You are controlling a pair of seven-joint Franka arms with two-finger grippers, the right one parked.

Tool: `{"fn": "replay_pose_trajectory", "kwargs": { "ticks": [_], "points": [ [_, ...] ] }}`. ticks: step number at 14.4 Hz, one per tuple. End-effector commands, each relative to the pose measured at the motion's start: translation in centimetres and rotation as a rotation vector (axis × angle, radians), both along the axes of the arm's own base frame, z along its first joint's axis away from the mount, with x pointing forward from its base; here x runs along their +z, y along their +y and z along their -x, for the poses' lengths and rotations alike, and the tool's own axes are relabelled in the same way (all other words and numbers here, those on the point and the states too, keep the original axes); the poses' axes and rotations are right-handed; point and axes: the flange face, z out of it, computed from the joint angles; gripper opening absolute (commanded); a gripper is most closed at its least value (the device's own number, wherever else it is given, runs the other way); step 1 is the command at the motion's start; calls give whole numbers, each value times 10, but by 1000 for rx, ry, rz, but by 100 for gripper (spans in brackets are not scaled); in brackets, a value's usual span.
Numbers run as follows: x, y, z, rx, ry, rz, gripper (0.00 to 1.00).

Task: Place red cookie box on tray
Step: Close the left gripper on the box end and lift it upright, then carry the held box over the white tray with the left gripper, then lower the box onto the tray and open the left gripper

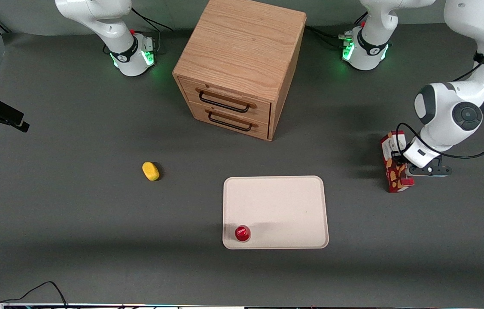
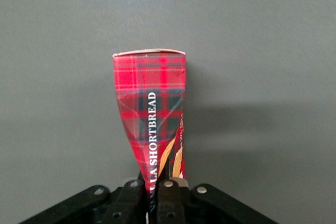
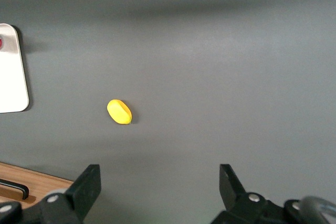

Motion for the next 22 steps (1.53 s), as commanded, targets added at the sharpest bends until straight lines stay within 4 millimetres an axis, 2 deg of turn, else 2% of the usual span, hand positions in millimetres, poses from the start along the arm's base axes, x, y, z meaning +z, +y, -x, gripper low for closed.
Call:
{"fn": "replay_pose_trajectory", "kwargs": {
  "ticks": [1,3,5,7,9,10,11,13,15,17,19,22],
  "points": [
    [85,-31,-2,28,50,26,0],
    [142,-70,-15,43,104,22,0],
    [197,-118,-28,79,113,13,0],
    [227,-178,-44,161,91,20,0],
    [234,-237,-63,270,67,52,0],
    [225,-263,-75,338,70,65,0],
    [208,-284,-86,388,76,63,0],
    [171,-306,-117,433,44,53,0],
    [132,-310,-144,455,-2,58,0],
    [99,-312,-160,487,-52,78,0],
    [68,-317,-165,537,-70,71,0],
    [50,-324,-162,540,-71,44,0]
  ]
}}
